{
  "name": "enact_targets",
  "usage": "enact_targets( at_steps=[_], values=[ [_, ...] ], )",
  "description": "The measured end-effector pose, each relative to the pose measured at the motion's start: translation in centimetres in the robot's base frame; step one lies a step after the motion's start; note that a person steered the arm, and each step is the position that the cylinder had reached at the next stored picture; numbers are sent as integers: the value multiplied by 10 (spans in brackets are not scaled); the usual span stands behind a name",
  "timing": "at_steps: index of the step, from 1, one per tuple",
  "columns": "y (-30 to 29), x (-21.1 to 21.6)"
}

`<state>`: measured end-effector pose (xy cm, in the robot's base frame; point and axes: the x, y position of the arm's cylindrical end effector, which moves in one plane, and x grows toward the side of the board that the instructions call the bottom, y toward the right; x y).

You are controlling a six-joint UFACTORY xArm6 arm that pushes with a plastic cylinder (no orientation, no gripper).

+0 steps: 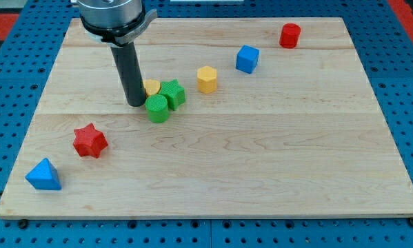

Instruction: Slide the red star towards the green blocks

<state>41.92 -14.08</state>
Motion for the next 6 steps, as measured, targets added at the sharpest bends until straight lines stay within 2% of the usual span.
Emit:
enact_targets(
  at_steps=[1, 2, 3, 4, 6],
  values=[
    [-108, 3],
    [-164, 3],
    [-159, 41],
    [-151, 104],
    [-31, 102]
  ],
)
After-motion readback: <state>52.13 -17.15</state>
